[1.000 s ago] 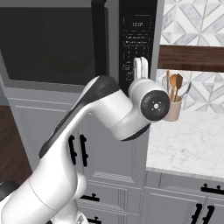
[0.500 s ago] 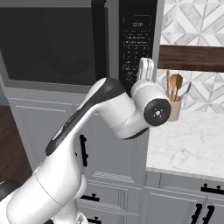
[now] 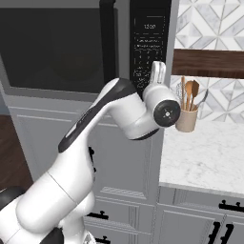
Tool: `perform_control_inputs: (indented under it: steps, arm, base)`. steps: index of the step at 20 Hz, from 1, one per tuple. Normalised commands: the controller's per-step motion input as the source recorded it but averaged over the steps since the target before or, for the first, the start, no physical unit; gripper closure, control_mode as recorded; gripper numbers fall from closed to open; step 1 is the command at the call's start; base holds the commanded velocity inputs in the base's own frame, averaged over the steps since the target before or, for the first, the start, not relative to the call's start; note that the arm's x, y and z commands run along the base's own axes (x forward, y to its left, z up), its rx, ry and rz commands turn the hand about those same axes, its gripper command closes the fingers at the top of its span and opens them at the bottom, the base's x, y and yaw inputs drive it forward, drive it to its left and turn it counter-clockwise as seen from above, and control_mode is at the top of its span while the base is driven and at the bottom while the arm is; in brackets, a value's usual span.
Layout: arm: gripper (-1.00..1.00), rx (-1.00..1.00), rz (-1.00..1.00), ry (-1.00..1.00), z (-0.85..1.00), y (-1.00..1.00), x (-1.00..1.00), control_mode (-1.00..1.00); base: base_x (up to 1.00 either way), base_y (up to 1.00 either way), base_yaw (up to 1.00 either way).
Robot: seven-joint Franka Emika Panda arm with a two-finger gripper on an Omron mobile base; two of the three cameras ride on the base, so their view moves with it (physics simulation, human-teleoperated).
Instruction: Open the microwave, place the bowl with waffle inside the microwave, then close the microwave door and turn it on.
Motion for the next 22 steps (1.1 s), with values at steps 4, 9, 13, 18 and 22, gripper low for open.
perform_control_inputs:
  steps: [4,9,13,18,22]
  arm:
    - [1.00,0.00,0.00,0.07,-0.14,-0.01,0.35,-1.00]
    - [1.00,0.00,0.00,0.06,-0.13,0.00,0.24,-1.00]
    - [1.00,0.00,0.00,0.01,-0.05,0.00,0.24,-1.00]
    - [1.00,0.00,0.00,0.00,-0.04,0.00,0.28,-1.00]
    - [1.00,0.00,0.01,0.00,-0.18,-0.09,0.17,-1.00]
  base:
    - [0.00,0.00,0.00]
    - [0.00,0.00,0.00]
    - [0.00,0.00,0.00]
    - [0.00,0.00,0.00]
    - [0.00,0.00,0.00]
